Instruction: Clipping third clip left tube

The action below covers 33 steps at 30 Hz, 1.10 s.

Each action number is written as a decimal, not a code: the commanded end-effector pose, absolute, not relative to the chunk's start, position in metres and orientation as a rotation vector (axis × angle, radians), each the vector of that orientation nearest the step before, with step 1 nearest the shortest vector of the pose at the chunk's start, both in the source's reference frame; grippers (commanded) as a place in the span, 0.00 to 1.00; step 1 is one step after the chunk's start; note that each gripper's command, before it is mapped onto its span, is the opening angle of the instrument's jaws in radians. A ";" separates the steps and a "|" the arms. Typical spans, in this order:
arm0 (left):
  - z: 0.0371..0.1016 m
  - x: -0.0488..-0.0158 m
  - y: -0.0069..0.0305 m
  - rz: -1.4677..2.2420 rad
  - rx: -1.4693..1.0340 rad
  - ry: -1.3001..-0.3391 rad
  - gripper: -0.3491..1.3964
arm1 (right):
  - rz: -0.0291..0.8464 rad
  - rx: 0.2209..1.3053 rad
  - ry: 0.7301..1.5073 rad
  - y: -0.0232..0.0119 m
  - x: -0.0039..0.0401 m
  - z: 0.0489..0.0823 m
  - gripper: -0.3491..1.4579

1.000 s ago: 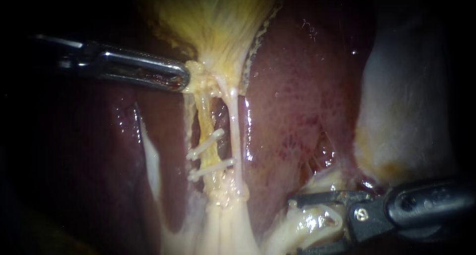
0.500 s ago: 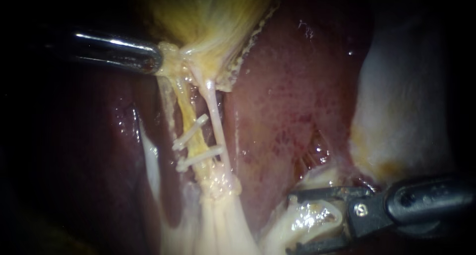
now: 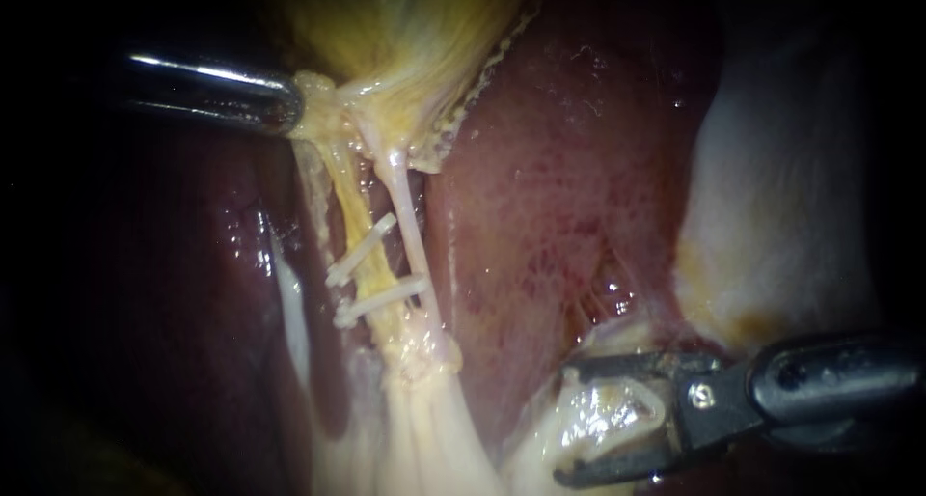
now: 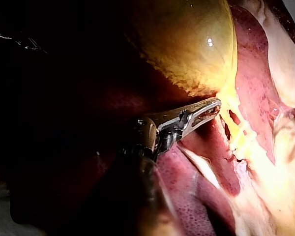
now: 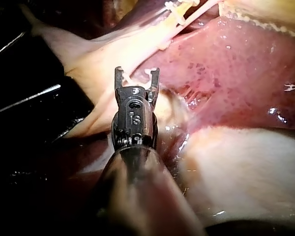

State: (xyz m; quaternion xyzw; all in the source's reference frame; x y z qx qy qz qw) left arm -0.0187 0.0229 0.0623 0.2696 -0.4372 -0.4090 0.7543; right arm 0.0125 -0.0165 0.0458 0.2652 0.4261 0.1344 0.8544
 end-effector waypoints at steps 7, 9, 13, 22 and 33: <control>0.0624 -0.0188 0.0228 -0.892 0.586 -0.954 0.00 | 0.353 0.575 0.961 -0.0144 0.0133 0.0454 0.47; 0.0624 -0.0188 0.0228 -0.892 0.586 -0.954 0.00 | 0.361 0.575 0.966 -0.0139 0.0138 0.0454 0.47; 0.0623 -0.0189 0.0228 -0.893 0.586 -0.954 0.00 | 0.376 0.579 0.962 -0.0128 0.0148 0.0457 0.47; 0.0623 -0.0191 0.0227 -0.895 0.582 -0.953 0.00 | 0.425 0.709 0.941 -0.0097 0.0171 0.0463 0.46; 0.0622 -0.0193 0.0225 -0.894 0.585 -0.954 0.00 | 0.516 0.762 0.958 -0.0075 0.0201 0.0468 0.46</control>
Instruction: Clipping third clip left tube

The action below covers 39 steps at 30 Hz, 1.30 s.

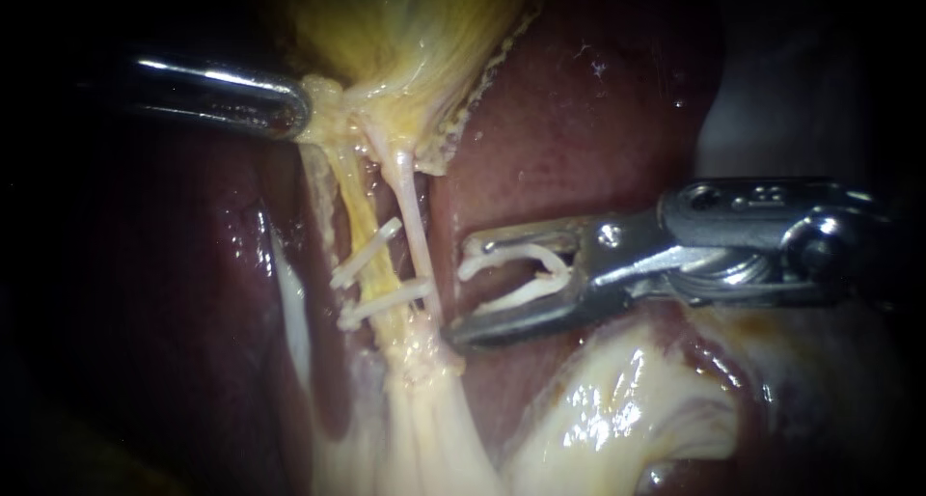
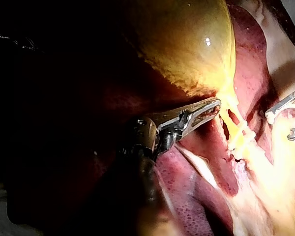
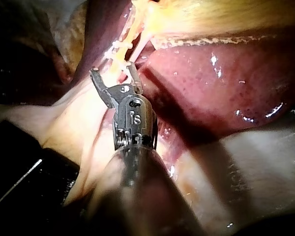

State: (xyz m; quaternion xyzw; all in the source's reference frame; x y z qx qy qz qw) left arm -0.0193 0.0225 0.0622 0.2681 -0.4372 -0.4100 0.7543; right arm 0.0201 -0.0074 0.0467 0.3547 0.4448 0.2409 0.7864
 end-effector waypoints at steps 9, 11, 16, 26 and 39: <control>0.0621 -0.0196 0.0223 -0.892 0.589 -0.954 0.00 | 0.564 0.803 1.008 -0.0062 0.0221 0.0483 0.45; 0.0621 -0.0196 0.0223 -0.892 0.589 -0.954 0.00 | 0.571 0.823 1.030 -0.0059 0.0224 0.0488 0.45; 0.0621 -0.0197 0.0223 -0.891 0.591 -0.954 0.00 | 0.581 0.877 1.072 -0.0050 0.0231 0.0500 0.44; 0.0621 -0.0197 0.0223 -0.891 0.590 -0.954 0.00 | 0.587 0.874 1.087 -0.0038 0.0240 0.0517 0.44; 0.0622 -0.0198 0.0222 -0.889 0.592 -0.955 0.00 | 0.606 0.878 1.080 -0.0039 0.0242 0.0551 0.44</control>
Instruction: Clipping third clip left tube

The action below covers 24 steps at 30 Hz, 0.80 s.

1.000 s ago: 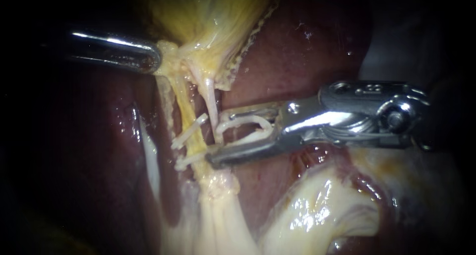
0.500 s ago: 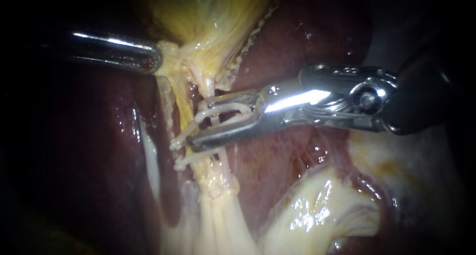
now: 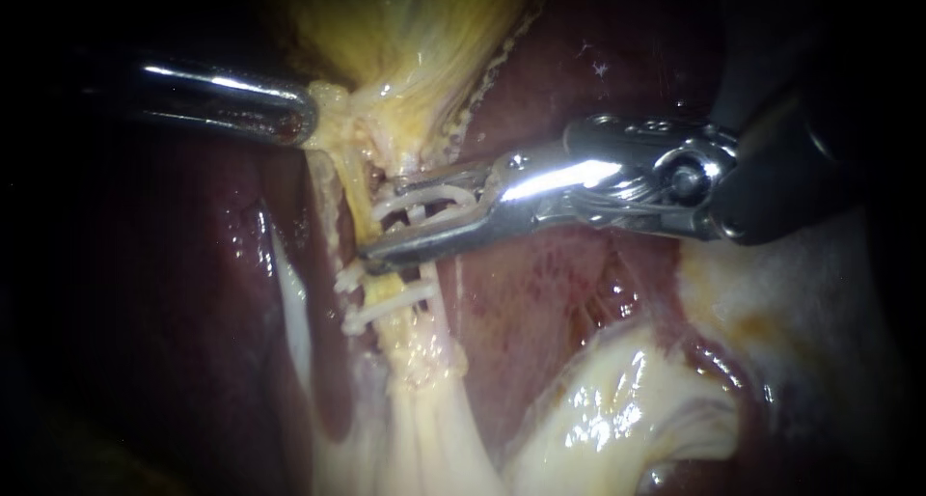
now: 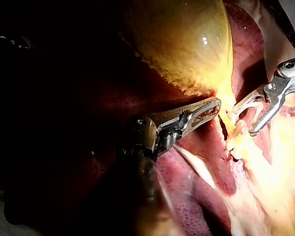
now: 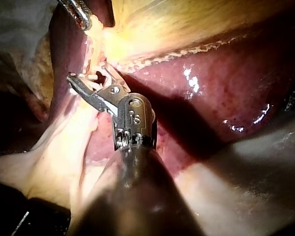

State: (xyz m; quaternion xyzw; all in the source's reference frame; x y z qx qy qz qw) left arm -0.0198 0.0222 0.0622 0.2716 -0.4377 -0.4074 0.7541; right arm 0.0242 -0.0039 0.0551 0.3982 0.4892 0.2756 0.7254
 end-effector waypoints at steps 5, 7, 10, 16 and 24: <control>0.0622 -0.0198 0.0221 -0.889 0.592 -0.955 0.00 | 0.613 0.881 1.075 -0.0039 0.0241 0.0561 0.44; 0.0623 -0.0198 0.0221 -0.889 0.592 -0.955 0.00 | 0.612 0.881 1.075 -0.0038 0.0239 0.0565 0.44; 0.0623 -0.0198 0.0221 -0.889 0.592 -0.955 0.00 | 0.611 0.880 1.075 -0.0036 0.0236 0.0570 0.44; 0.0623 -0.0199 0.0221 -0.889 0.591 -0.955 0.00 | 0.614 0.875 1.076 -0.0031 0.0240 0.0577 0.44; 0.0624 -0.0200 0.0220 -0.887 0.593 -0.955 0.00 | 0.619 0.870 1.082 -0.0029 0.0256 0.0585 0.45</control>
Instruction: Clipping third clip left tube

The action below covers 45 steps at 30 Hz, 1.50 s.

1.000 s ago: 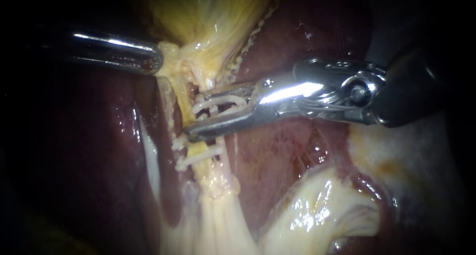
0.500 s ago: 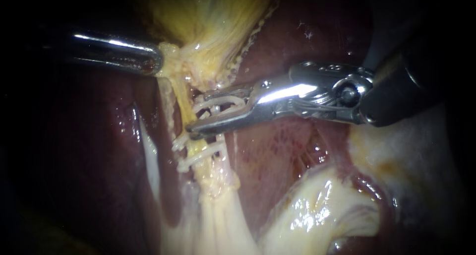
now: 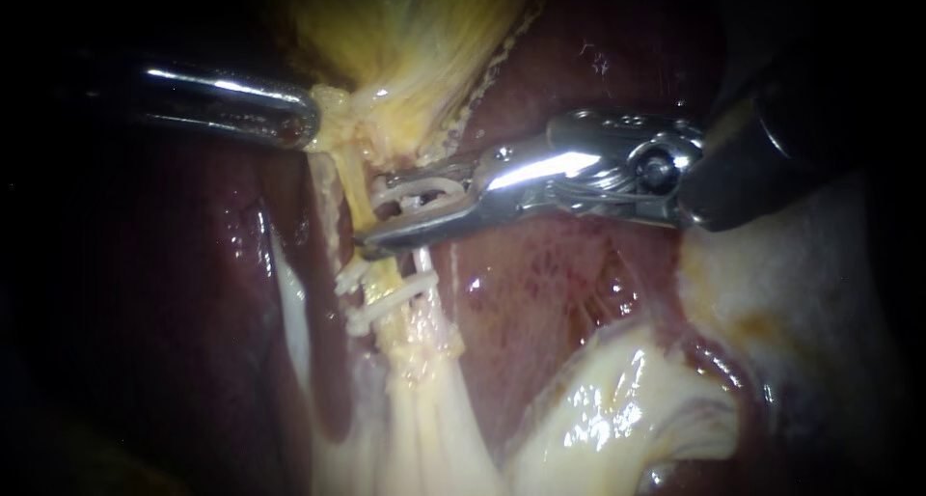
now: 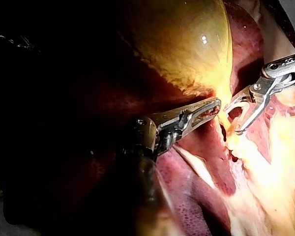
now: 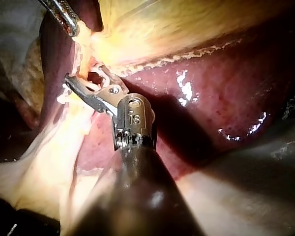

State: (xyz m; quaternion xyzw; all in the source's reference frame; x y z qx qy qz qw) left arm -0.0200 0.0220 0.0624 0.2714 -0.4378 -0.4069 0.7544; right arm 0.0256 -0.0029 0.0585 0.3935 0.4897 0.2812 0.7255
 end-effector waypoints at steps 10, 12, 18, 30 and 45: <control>0.0624 -0.0201 0.0220 -0.888 0.592 -0.955 0.00 | 0.644 0.994 1.195 -0.0033 0.0270 0.0580 0.45; 0.0624 -0.0201 0.0220 -0.888 0.592 -0.955 0.00 | 0.642 1.031 1.222 -0.0034 0.0272 0.0577 0.44; 0.0624 -0.0201 0.0220 -0.888 0.592 -0.955 0.00 | 0.627 1.101 1.311 -0.0035 0.0277 0.0558 0.44; 0.0625 -0.0202 0.0221 -0.888 0.592 -0.955 0.00 | 0.701 1.097 1.366 -0.0016 0.0275 0.0536 0.33; 0.0625 -0.0202 0.0221 -0.888 0.592 -0.955 0.00 | 0.727 1.114 1.355 -0.0015 0.0268 0.0542 0.00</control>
